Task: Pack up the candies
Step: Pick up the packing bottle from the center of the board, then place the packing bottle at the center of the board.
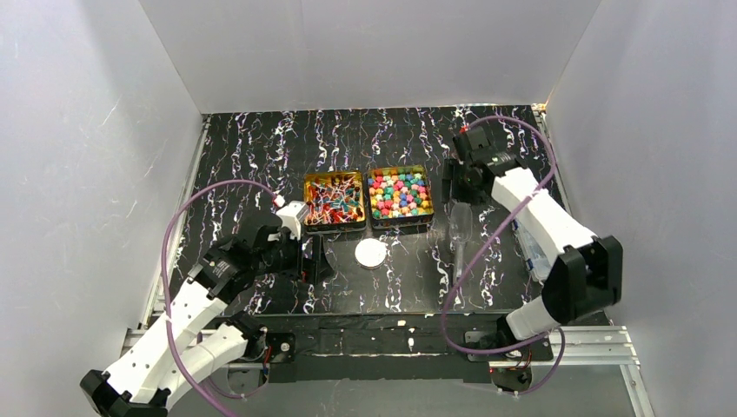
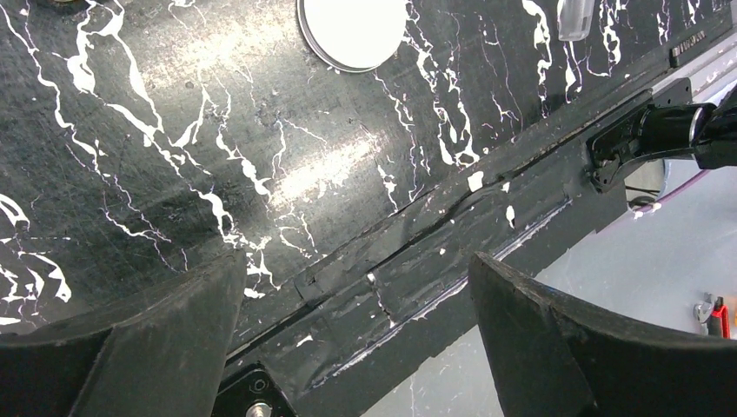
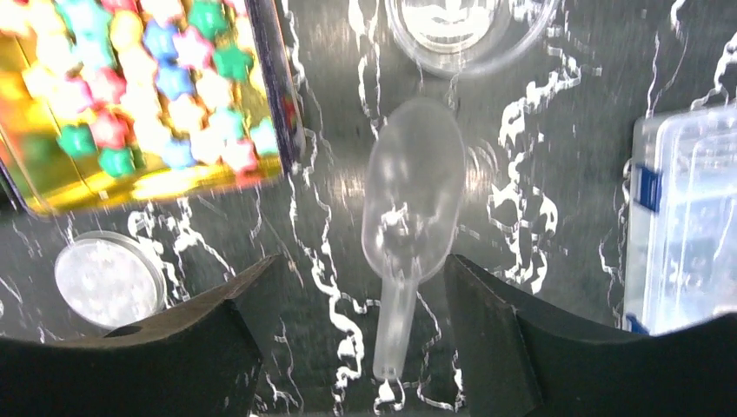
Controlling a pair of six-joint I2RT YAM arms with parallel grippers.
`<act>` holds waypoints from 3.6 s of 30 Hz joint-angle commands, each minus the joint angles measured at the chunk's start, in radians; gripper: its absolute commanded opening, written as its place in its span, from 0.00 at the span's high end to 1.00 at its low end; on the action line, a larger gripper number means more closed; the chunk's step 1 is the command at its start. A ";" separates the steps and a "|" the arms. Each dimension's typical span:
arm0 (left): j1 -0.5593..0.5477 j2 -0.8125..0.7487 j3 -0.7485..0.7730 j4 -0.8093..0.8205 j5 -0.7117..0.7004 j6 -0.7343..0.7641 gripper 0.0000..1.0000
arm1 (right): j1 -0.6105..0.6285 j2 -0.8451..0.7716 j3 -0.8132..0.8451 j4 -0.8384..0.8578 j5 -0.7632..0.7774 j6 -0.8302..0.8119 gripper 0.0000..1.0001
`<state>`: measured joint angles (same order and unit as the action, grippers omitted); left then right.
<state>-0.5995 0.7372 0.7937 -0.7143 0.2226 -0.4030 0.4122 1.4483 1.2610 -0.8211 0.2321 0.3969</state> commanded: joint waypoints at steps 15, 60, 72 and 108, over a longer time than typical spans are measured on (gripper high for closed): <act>-0.004 -0.102 -0.053 0.049 0.020 0.015 0.02 | -0.097 0.395 0.355 0.102 0.025 -0.071 0.41; -0.004 -0.085 -0.053 0.053 0.017 0.009 0.02 | -0.128 0.394 0.325 0.149 -0.015 -0.098 0.99; -0.004 -0.096 -0.054 0.053 0.008 0.006 0.02 | -0.067 0.166 0.313 0.041 -0.120 -0.141 0.99; -0.004 -0.102 -0.058 0.062 0.019 -0.001 0.02 | 0.477 -0.128 -0.201 0.147 -0.099 0.082 0.99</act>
<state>-0.5995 0.6346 0.7452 -0.6575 0.2295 -0.4046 0.8604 1.3220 1.0805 -0.7742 0.0906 0.4393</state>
